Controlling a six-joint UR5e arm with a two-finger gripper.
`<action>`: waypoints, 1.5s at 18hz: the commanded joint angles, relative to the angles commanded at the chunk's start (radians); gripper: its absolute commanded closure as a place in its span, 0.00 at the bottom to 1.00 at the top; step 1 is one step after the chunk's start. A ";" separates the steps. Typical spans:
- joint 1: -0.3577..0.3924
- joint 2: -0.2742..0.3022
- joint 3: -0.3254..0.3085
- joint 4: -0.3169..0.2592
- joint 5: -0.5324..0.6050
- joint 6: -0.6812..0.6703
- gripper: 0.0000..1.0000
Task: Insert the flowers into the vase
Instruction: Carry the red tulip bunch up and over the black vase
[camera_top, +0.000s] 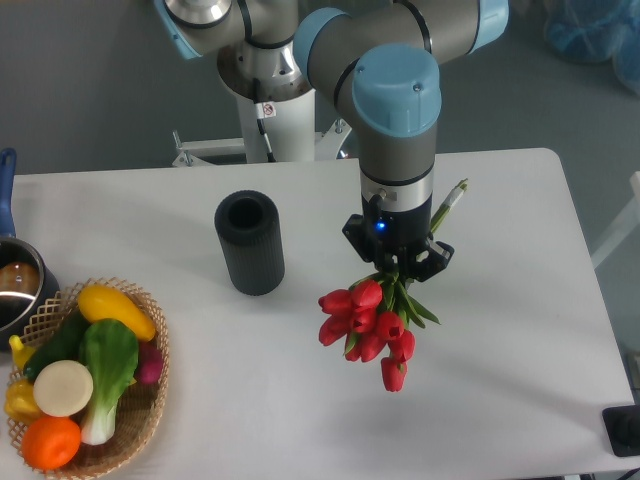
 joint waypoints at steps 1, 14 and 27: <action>0.000 0.000 0.000 0.000 0.000 0.000 1.00; 0.095 0.078 -0.012 0.096 -0.367 -0.078 1.00; 0.104 0.104 -0.117 0.321 -1.014 -0.235 1.00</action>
